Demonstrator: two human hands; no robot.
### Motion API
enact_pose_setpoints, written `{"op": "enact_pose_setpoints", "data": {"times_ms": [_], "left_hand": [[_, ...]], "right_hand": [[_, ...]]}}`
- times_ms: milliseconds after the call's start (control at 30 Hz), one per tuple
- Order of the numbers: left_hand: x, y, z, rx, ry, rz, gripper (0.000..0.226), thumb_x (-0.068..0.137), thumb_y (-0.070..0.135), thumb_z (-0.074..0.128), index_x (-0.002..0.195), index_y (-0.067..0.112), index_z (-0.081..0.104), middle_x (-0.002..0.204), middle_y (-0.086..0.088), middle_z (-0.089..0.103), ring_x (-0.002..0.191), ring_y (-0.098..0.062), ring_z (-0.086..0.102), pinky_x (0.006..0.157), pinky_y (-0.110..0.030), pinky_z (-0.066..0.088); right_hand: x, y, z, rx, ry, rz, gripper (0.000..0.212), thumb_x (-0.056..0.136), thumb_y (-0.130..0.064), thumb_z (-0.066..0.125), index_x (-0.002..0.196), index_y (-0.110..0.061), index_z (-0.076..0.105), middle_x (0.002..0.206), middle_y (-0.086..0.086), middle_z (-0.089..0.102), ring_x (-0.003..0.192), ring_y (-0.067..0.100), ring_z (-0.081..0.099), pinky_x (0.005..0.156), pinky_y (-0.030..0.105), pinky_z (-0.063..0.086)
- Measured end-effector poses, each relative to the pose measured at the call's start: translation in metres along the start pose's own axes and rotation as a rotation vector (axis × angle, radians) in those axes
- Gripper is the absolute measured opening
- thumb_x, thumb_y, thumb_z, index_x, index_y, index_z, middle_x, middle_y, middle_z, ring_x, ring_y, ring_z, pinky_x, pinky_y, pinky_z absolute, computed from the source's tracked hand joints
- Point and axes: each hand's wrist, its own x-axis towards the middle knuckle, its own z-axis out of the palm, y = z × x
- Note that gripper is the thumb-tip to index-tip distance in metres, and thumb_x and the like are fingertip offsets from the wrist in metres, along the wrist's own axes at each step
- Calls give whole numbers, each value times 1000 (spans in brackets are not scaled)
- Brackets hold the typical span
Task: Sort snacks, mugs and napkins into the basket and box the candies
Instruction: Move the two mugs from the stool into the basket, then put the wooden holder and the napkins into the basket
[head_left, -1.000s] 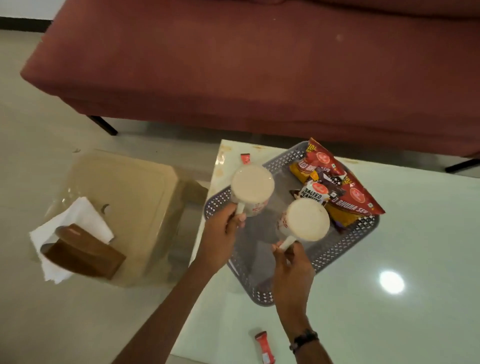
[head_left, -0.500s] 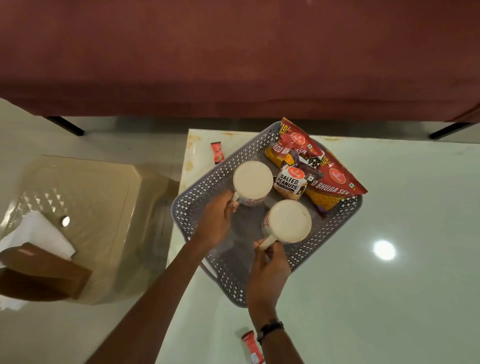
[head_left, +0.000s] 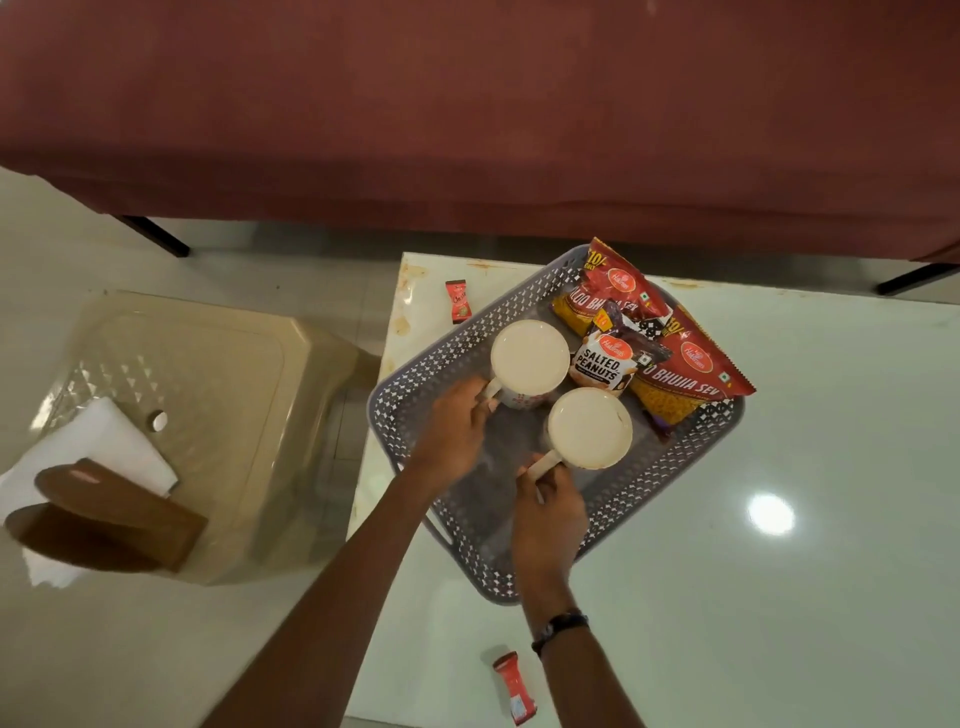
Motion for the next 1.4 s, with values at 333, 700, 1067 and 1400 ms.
{"op": "enact_pose_setpoints", "data": {"times_ms": [333, 700, 1067, 1400], "left_hand": [[-104, 10, -73, -475, 472, -182, 16, 91, 5, 53, 103, 12, 60, 104, 2, 65, 90, -3, 61, 75, -8, 47], [-193, -86, -162, -151, 1026, -399, 39, 87, 15, 48, 125, 15, 46, 133, -8, 46, 122, -26, 46, 97, -52, 46], [-197, -122, -176, -190, 891, -511, 64, 94, 7, 46, 148, 21, 16, 128, -13, 59, 110, -29, 62, 82, -23, 41], [-195, -19, -137, -283, 700, -277, 58, 93, 25, 48, 142, 39, 19, 130, 15, 52, 115, 0, 51, 97, -18, 42]], "right_hand": [[-58, -33, -39, -76, -293, -131, 22, 89, -6, 58, 85, -25, 67, 84, -13, 71, 83, 2, 65, 72, 19, 50], [-147, -71, 134, -451, -996, -703, 26, 95, -14, 48, 118, -13, 61, 117, 1, 66, 105, 11, 59, 88, 12, 43], [-176, -55, 204, -677, -1048, -941, 31, 96, -25, 51, 125, -15, 54, 112, 6, 68, 97, 24, 67, 86, 31, 55], [-133, -69, 79, -558, -753, -947, 42, 96, -35, 42, 133, -18, 52, 116, -1, 69, 96, 12, 68, 92, 20, 51]]}}
